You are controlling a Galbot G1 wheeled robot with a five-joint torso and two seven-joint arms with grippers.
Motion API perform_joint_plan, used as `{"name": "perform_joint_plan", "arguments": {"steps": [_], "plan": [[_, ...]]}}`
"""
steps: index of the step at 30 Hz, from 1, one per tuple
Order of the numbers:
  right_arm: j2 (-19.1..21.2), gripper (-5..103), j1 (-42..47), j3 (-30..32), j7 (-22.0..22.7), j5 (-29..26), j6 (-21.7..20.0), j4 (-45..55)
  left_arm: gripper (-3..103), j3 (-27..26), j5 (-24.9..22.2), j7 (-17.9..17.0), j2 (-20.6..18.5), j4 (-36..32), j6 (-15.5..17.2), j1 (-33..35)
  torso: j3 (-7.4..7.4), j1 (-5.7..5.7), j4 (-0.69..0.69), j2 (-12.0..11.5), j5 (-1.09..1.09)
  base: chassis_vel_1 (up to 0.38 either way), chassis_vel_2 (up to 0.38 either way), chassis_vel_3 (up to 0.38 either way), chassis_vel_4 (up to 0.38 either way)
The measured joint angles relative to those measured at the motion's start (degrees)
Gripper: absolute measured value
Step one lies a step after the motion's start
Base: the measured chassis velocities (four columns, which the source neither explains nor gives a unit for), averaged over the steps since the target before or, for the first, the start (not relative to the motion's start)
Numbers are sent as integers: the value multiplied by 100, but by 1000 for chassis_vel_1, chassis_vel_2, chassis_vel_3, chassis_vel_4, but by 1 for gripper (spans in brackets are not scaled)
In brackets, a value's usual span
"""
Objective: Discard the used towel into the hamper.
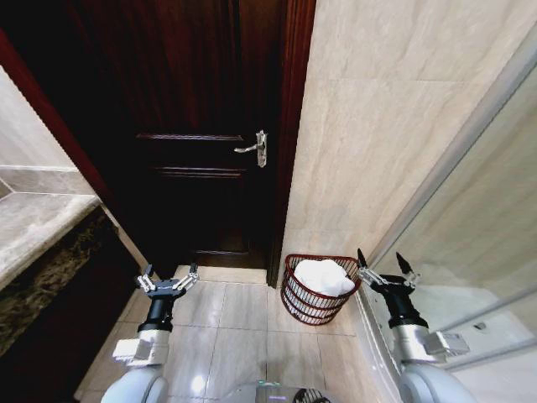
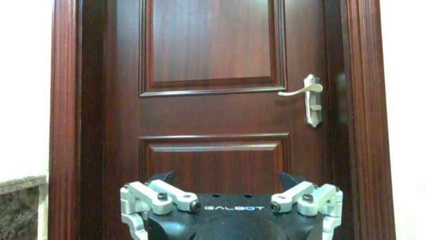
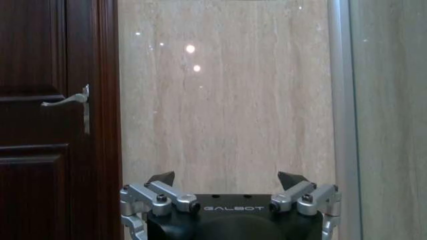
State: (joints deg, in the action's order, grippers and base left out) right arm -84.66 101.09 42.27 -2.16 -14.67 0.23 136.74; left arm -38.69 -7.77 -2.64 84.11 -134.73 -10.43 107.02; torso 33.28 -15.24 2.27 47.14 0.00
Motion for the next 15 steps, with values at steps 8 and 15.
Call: {"name": "perform_joint_plan", "arguments": {"steps": [8, 15], "plan": [[65, 100, -37, 24, 55, -69, -89, 54, 100, 1, -8, 15, -7, -19, 38, -24, 110, -76, 0, 186, 1, 0, 0, 0, 0], [105, 100, -61, 25, 66, -128, -131, 73, 100, 6, -8, 19, 5, -138, 101, -37, 227, -169, 0, 395, 0, 0, 0, 0, 0]]}}
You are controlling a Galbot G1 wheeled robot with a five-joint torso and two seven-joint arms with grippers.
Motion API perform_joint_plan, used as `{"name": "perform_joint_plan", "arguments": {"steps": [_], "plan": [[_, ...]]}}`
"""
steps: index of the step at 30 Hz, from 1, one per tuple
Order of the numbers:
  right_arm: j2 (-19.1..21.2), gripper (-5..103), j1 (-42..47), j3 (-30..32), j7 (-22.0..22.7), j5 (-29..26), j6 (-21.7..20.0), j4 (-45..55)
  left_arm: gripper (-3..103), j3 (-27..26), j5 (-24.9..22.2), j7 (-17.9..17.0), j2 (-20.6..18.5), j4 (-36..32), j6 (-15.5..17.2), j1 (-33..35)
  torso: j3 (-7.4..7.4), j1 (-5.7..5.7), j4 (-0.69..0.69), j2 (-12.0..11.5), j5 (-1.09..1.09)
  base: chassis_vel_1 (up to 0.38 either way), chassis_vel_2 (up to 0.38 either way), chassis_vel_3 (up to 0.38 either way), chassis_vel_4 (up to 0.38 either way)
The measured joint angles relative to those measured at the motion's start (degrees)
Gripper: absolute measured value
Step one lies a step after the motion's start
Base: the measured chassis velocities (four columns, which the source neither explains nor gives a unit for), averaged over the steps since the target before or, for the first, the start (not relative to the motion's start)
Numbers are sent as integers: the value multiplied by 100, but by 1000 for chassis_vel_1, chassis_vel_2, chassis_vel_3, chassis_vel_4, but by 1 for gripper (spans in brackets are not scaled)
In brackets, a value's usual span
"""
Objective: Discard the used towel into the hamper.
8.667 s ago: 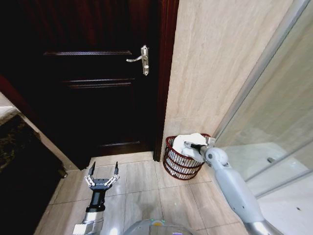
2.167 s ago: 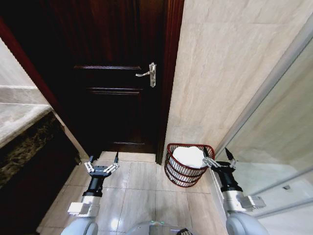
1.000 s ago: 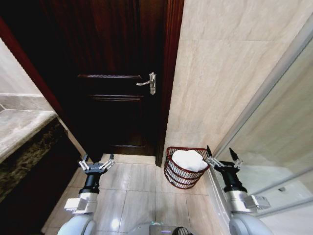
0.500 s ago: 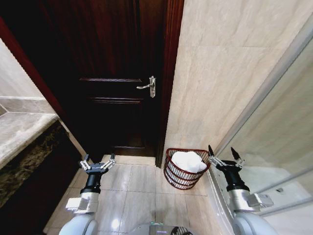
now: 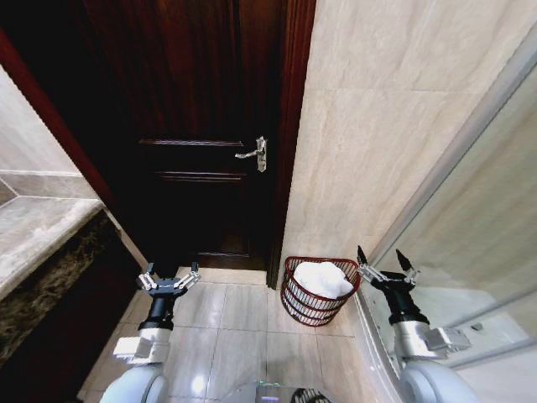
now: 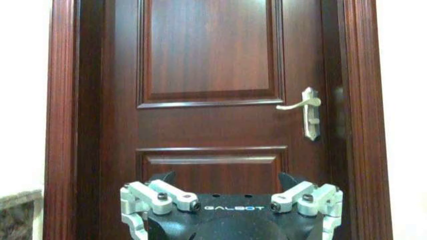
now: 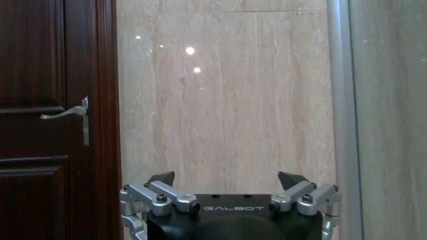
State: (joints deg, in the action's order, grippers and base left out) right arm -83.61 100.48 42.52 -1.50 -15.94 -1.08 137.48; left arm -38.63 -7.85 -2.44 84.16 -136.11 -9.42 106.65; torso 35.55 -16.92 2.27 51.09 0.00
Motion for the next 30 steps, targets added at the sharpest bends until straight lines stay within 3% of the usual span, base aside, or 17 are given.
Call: {"name": "perform_joint_plan", "arguments": {"steps": [30], "plan": [[10, 100, -46, -111, 110, 8, -141, 114, 100, 3, 9, 15, 20, -56, 22, -29, 450, -358, 0, 809, 0, 0, 0, 0, 0]]}}
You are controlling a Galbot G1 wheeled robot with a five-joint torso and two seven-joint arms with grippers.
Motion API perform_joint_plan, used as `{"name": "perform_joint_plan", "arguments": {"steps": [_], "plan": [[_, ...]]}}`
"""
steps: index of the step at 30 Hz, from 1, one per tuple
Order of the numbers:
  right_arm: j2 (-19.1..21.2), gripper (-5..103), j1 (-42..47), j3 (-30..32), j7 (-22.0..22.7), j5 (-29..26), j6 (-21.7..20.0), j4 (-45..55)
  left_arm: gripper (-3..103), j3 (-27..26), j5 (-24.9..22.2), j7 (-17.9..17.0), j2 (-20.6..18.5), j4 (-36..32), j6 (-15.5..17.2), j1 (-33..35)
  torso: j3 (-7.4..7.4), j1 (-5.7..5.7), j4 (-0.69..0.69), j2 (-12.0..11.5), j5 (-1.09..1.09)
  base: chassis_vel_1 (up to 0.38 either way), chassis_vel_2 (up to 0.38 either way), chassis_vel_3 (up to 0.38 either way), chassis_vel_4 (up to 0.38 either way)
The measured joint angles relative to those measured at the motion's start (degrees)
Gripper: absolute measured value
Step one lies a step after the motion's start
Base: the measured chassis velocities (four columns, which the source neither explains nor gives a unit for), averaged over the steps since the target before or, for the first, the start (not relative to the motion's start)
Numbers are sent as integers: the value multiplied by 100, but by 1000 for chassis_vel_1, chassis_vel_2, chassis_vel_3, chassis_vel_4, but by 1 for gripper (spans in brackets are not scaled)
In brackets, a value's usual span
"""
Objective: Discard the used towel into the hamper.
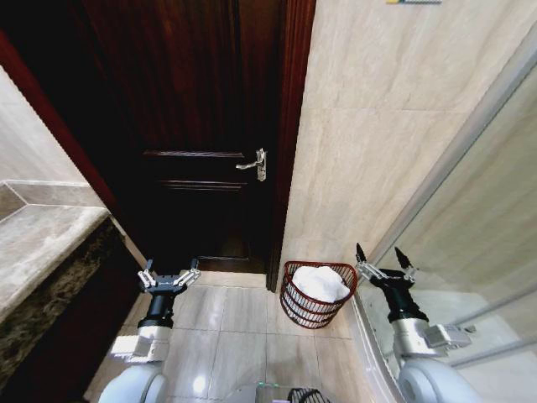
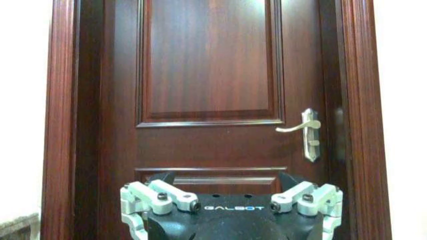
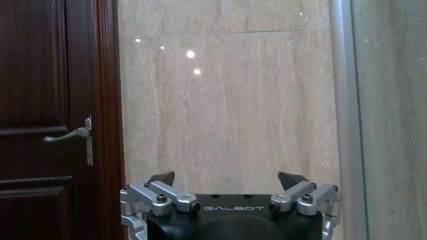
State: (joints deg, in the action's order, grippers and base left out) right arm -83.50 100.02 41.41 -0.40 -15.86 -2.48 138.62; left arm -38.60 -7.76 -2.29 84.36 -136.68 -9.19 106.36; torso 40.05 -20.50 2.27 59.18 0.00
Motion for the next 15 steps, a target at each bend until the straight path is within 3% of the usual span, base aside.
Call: {"name": "perform_joint_plan", "arguments": {"steps": [15], "plan": [[-21, 100, -12, -37, 20, 17, -34, 19, 100, -3, -7, 10, -23, 0, -7, 8, 230, -184, 0, 412, 0, 0, 0, 0, 0]]}}
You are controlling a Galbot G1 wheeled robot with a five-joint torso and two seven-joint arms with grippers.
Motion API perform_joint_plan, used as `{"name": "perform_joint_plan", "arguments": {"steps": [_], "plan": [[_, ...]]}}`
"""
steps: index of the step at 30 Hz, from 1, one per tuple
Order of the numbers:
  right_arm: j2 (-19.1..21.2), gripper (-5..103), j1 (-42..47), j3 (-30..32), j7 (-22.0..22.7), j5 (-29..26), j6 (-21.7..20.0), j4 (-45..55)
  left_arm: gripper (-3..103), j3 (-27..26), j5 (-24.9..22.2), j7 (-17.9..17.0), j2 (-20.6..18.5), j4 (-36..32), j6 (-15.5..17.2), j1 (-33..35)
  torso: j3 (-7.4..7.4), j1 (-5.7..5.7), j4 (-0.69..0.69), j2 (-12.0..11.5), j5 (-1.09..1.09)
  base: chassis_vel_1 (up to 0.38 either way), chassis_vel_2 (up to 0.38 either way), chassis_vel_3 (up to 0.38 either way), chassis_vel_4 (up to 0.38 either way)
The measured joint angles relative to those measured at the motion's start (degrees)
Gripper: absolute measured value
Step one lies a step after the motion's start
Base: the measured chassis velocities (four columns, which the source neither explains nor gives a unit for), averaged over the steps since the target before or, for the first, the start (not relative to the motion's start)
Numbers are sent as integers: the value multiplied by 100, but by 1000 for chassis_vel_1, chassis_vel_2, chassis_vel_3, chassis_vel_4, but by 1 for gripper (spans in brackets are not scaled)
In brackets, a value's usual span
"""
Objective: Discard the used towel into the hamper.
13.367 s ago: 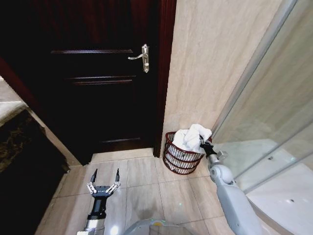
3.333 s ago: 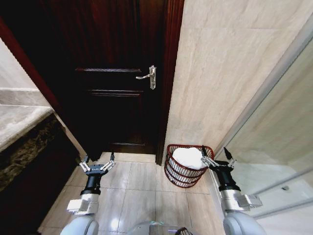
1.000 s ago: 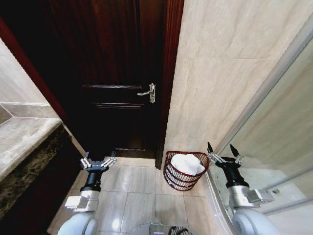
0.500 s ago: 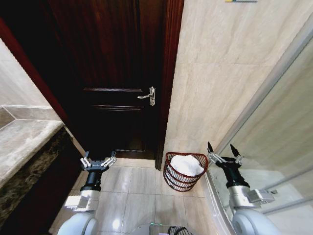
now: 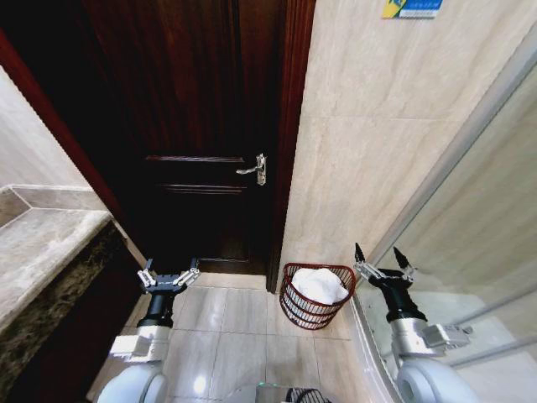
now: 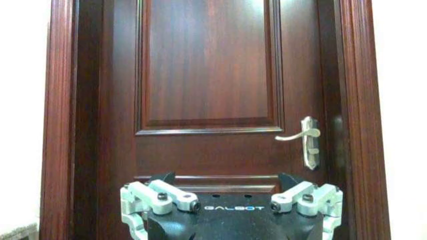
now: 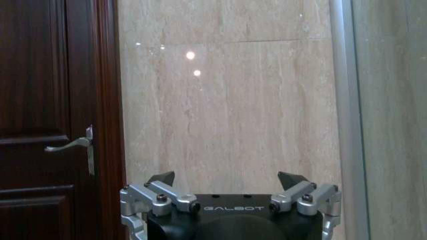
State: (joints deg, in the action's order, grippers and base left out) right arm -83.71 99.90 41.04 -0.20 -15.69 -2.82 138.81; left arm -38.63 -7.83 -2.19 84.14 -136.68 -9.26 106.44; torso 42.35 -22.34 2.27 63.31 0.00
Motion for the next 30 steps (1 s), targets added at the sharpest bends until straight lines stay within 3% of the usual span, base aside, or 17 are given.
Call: {"name": "perform_joint_plan", "arguments": {"steps": [30], "plan": [[8, 100, -19, -64, 64, 13, -51, 16, 100, 31, 48, 2, 99, -43, 13, -1, 501, -410, 0, 912, 0, 0, 0, 0, 0]]}}
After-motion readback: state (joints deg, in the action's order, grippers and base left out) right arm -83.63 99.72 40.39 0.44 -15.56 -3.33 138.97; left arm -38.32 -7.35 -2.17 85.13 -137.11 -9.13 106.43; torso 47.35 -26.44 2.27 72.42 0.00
